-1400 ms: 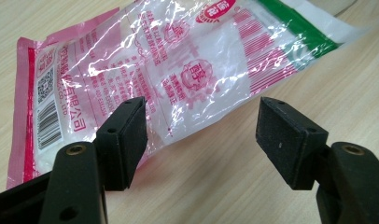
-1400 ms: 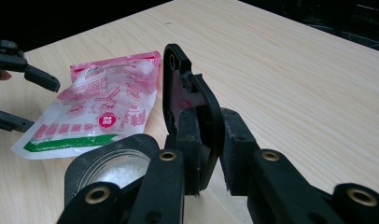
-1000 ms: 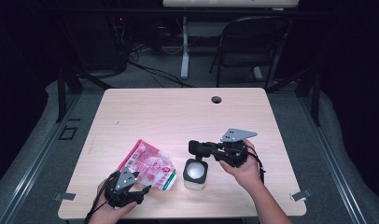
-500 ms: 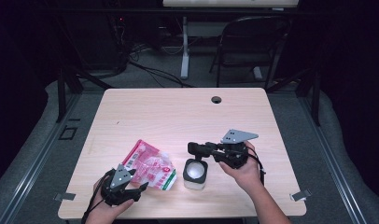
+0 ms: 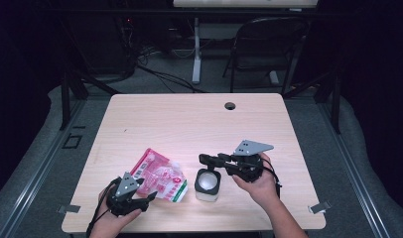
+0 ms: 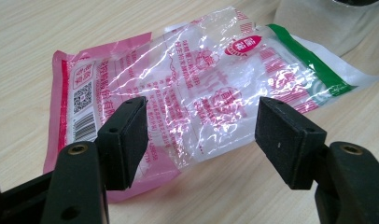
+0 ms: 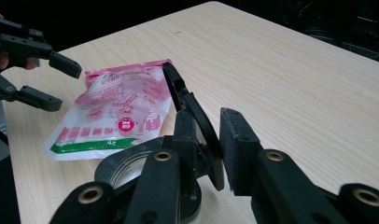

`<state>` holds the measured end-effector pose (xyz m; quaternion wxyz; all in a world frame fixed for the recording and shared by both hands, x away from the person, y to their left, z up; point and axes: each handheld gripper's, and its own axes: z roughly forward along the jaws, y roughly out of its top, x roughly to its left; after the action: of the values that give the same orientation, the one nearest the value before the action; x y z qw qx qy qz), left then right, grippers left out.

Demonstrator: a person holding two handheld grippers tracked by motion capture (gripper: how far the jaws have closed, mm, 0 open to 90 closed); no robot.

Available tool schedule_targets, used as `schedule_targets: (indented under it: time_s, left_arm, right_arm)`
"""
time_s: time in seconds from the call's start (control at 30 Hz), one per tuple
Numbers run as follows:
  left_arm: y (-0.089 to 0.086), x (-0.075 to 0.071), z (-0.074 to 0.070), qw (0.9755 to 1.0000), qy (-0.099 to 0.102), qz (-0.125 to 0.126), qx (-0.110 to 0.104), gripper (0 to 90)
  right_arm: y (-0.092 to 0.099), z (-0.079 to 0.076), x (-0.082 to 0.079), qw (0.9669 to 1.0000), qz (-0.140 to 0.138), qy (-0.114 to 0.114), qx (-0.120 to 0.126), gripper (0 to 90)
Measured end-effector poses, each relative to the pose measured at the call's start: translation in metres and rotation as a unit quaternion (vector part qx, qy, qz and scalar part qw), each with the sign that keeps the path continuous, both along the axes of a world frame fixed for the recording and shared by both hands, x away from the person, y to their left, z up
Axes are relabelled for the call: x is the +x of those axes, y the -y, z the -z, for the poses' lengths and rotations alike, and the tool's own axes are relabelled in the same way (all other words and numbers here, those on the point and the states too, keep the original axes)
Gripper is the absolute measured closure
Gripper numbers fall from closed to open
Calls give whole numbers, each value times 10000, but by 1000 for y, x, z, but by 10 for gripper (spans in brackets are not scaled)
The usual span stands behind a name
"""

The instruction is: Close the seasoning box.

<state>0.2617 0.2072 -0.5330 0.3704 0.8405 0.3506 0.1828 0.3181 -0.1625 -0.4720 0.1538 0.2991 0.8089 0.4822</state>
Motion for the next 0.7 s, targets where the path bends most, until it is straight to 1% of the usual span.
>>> schedule_targets:
  time_s: [0.07,0.27,0.4,0.57,0.7]
  left_arm:
    - [1,1,1,10000,0,-11,-33,346]
    - [3,1,2,10000,2,49,43,351]
    - [2,2,1,10000,15,44,0,351]
    - [3,4,0,10000,34,68,-24,352]
    - [5,7,1,9999,40,100,-29,352]
  right_arm:
    - [0,0,-1,10000,-11,-1,-2,764]
    - [-1,1,-3,10000,-2,-13,4,759]
    - [-2,2,-5,10000,11,-2,16,755]
    - [-3,3,-8,9999,-27,20,-101,727]
    - [-8,7,-12,9997,-115,39,-210,706]
